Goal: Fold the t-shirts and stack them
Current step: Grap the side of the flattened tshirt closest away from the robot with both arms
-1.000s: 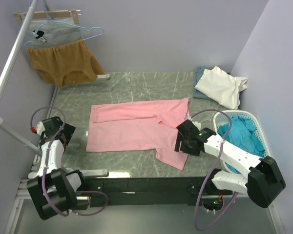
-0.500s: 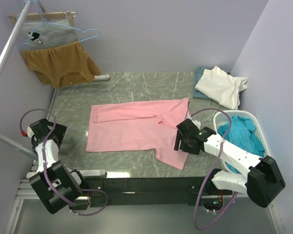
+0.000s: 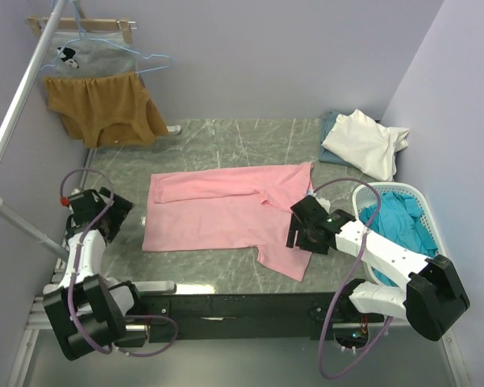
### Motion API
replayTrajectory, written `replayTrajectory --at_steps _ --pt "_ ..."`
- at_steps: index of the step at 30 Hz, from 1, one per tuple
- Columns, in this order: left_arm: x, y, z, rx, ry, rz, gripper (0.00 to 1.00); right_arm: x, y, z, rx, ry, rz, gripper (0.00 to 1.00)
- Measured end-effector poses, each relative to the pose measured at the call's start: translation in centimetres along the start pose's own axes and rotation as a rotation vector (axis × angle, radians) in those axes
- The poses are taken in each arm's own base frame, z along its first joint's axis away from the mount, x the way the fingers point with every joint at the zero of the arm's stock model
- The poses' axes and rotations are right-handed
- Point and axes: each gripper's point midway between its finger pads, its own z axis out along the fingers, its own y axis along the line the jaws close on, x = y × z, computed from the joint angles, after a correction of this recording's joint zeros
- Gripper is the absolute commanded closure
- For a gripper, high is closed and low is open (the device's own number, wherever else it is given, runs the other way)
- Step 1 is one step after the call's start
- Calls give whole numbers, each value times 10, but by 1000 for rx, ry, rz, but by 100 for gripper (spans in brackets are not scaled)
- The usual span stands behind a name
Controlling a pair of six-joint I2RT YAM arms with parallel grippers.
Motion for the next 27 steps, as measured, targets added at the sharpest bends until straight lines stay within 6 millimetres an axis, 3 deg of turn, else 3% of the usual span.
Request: replayTrajectory --at_steps 7,13,16,27 --pt "42 -25 -21 45 61 76 1 0 2 -1 -9 2 11 23" --pt "89 -25 -26 -12 193 146 0 2 3 -3 -33 -5 22 22" --pt "103 -22 -27 -51 230 180 1 4 3 -3 -42 -4 25 22" --pt "101 8 -32 -271 182 101 1 7 6 -3 -76 -2 22 22"
